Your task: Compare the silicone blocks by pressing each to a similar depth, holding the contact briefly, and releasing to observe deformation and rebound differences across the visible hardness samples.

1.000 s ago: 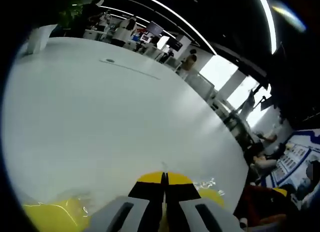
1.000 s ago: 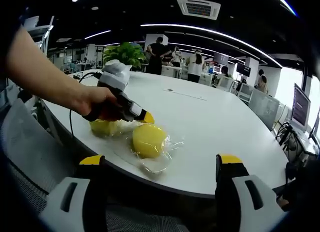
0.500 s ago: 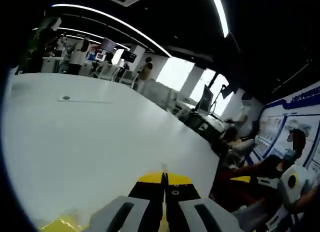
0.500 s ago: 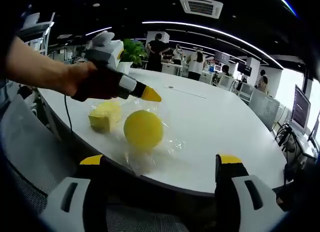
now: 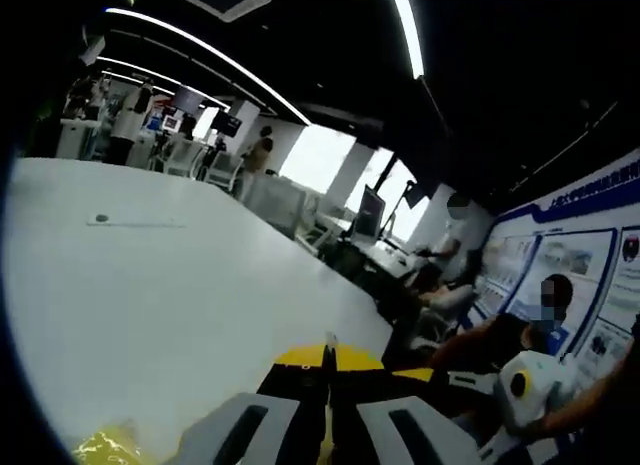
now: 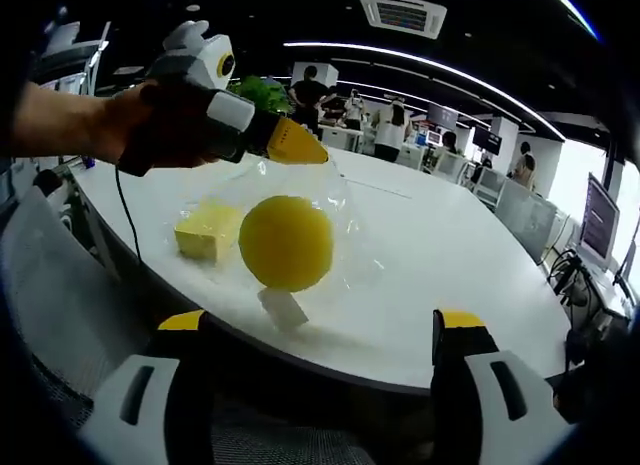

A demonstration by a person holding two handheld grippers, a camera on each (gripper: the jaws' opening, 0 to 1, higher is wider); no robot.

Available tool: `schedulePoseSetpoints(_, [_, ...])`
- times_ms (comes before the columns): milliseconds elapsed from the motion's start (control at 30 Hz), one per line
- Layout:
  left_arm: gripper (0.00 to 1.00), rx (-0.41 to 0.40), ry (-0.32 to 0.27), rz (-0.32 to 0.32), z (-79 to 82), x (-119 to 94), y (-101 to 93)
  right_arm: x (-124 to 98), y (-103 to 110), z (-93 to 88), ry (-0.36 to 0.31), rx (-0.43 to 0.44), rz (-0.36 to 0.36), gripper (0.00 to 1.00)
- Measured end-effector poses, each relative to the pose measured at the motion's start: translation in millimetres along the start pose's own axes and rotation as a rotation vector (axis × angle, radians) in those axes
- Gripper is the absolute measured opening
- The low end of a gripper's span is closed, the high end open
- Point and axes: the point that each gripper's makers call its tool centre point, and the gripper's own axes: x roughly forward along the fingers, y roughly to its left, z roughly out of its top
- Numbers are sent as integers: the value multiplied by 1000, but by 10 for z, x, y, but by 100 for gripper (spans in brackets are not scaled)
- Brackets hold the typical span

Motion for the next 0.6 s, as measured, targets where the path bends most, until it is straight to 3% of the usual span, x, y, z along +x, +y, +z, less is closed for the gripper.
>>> schedulePoseSetpoints(167, [0, -38, -27, 3, 53, -200, -33, -6, 7, 4, 5, 36, 9, 86])
schedulePoseSetpoints(300, [0, -9, -30, 27, 107, -389, -43, -6, 36, 2, 8, 45, 29, 87])
schedulePoseSetpoints(333, [0, 0, -25, 34, 106, -408, -36, -8, 55, 8, 10, 67, 46, 88])
schedulePoseSetpoints(400, [0, 34, -8, 47, 94, -500, 0, -26, 175, 88, -7, 208, 136, 93])
schedulePoseSetpoints(467, [0, 33, -7, 51, 78, -585, 12, -51, 178, 155, -21, 292, 174, 95])
schedulePoseSetpoints(600, [0, -16, -57, 59, 112, -755, 24, -64, 144, 192, -35, 305, 181, 95])
